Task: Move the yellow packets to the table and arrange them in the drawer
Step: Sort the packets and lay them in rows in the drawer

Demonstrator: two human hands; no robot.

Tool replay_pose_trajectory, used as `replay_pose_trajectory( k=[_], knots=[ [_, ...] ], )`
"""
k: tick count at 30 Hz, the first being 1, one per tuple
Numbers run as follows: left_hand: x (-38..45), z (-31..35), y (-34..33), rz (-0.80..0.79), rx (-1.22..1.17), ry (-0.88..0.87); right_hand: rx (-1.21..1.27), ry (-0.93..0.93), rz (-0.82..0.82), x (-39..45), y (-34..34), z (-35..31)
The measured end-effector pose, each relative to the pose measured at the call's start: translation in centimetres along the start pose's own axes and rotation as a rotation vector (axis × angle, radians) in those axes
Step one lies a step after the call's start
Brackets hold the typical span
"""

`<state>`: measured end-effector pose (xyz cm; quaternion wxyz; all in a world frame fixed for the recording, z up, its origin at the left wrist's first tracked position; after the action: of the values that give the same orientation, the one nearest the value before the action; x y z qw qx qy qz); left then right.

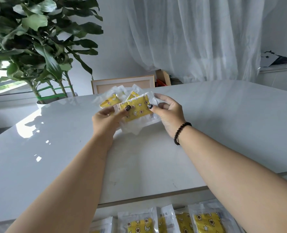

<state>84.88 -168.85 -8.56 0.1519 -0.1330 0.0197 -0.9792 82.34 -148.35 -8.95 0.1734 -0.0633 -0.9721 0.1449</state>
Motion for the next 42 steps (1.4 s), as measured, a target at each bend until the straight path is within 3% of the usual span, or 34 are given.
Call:
replay_pose_trajectory(
  k=[6, 10, 23, 26, 32, 42],
  knots=[
    [0.1, 0.5, -0.3, -0.048, 0.091, -0.087, -0.263, 0.008, -0.217, -0.5, -1.3, 0.2],
    [-0.2, 0.4, -1.2, -0.125, 0.193, -0.127, -0.357, 0.008, -0.210, -0.6, -1.3, 0.4],
    [-0.4, -0.4, -1.9, -0.226, 0.193, 0.001, -0.062, 0.005, -0.036, -0.5, 0.2, -0.7],
    [-0.6, -0.7, -2.3, -0.276, 0.204, 0.008, -0.003, -0.023, -0.028, -0.5, 0.3, -0.8],
    [-0.2, -0.1, -1.3, -0.222, 0.142, 0.029, 0.019, -0.056, -0.063, -0.7, -0.4, -0.6],
    [-1.5, -0.9, -3.3, -0.479, 0.299, 0.097, -0.058, -0.099, -0.065, -1.2, -0.3, -0.7]
  ],
)
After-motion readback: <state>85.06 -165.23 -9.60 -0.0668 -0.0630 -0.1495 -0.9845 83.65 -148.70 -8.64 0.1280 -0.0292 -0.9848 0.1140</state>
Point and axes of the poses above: each hand's wrist, its own x-axis towards the middle knuckle, its own y-axis out of the back of the hand, z = x × y, the point moved 7 cm from there along x, towards the middle knuckle, and after that the axes turned 6 degrees about x, right-handed, at the moved point
